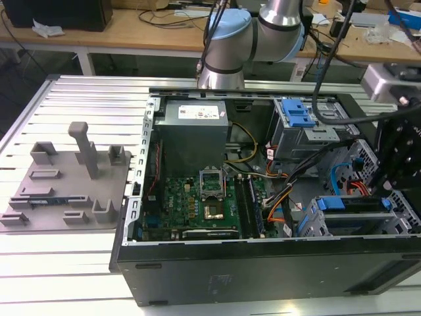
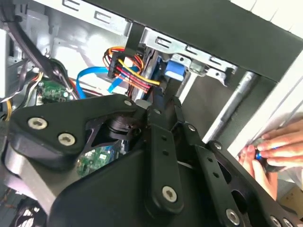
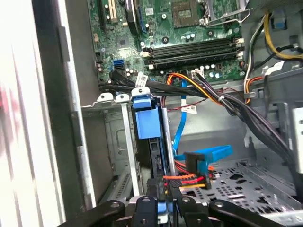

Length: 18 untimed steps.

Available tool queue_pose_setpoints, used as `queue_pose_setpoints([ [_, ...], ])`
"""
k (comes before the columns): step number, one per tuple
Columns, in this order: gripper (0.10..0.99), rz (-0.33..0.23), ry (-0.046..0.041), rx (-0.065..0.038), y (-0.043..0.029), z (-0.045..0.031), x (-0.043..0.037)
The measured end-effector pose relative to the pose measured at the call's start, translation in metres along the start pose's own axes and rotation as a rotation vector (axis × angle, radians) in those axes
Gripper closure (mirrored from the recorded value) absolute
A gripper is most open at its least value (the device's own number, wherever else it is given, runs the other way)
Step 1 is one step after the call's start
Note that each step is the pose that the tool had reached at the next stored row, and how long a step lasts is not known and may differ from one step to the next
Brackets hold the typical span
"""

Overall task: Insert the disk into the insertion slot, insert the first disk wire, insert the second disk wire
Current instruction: 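Insert the first disk wire, then insert the second disk wire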

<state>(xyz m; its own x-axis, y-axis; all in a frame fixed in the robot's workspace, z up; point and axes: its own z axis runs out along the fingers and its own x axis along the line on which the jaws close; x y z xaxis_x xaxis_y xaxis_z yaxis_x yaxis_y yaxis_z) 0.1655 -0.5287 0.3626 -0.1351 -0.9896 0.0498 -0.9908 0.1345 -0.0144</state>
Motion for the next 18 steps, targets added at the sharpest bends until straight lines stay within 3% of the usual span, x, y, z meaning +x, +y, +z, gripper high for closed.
queue_pose_setpoints([
  [3,0.851,0.0,0.0001,0.0,-0.0004,-0.0064,0.0003],
  [18,0.851,0.0,0.0014,0.0,-0.0004,-0.0066,0.0003],
])
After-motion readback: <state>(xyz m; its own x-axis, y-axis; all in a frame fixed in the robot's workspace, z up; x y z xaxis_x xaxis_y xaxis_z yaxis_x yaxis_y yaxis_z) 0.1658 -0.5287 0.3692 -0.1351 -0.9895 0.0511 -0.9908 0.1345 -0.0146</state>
